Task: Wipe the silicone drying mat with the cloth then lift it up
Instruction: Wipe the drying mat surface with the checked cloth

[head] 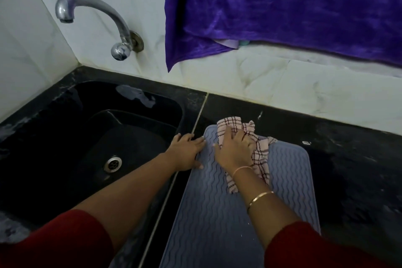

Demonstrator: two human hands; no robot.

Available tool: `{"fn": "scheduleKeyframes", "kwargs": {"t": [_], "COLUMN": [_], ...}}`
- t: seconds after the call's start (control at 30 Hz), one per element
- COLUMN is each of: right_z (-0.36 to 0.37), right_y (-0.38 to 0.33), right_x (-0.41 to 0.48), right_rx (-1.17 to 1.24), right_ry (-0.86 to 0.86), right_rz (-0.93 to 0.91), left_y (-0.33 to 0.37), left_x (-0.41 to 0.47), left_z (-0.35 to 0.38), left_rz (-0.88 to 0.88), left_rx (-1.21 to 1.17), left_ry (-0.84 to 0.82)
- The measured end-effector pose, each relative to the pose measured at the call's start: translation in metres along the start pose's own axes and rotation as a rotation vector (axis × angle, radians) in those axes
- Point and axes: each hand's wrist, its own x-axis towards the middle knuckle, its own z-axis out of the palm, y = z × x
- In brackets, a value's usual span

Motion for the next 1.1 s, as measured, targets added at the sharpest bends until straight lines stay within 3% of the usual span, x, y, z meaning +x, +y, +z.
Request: {"fn": "scheduleKeyframes", "kwargs": {"t": [0.1, 0.23, 0.3, 0.4, 0.6, 0.8, 0.9, 1.0, 1.1], "right_z": [-0.001, 0.011, 0.015, 0.012, 0.008, -0.006, 0.001, 0.012, 0.013], "right_y": [-0.003, -0.029, -0.025, 0.005, 0.058, 0.089, 0.043, -0.008, 0.008], "right_x": [0.016, 0.021, 0.020, 0.018, 0.017, 0.025, 0.034, 0.014, 0.008], "right_rx": [-0.006, -0.029, -0.024, -0.006, 0.104, 0.137, 0.124, 0.092, 0.000], "right_ry": [0.103, 0.072, 0.083, 0.123, 0.171, 0.218, 0.247, 0.141, 0.127], "right_rz": [-0.007, -0.328, -0.340, -0.259, -0.068, 0.399, 0.180, -0.097, -0.133], "left_y": [-0.006, 0.000, 0.008, 0.023, 0.039, 0.044, 0.042, 0.043, 0.042], "left_x": [0.008, 0.011, 0.011, 0.015, 0.019, 0.028, 0.036, 0.039, 0.040], "left_z": [-0.002, -0.010, -0.013, -0.017, -0.029, -0.029, -0.031, -0.032, -0.032], "left_rz": [0.039, 0.012, -0.014, -0.023, -0.039, -0.005, 0.001, -0.006, -0.037], "left_rx": [0.044, 0.186, 0.359, 0.562, 0.647, 0.676, 0.590, 0.542, 0.536], "left_ry": [-0.084, -0.080, -0.062, -0.031, -0.072, -0.093, -0.089, -0.057, -0.050]}}
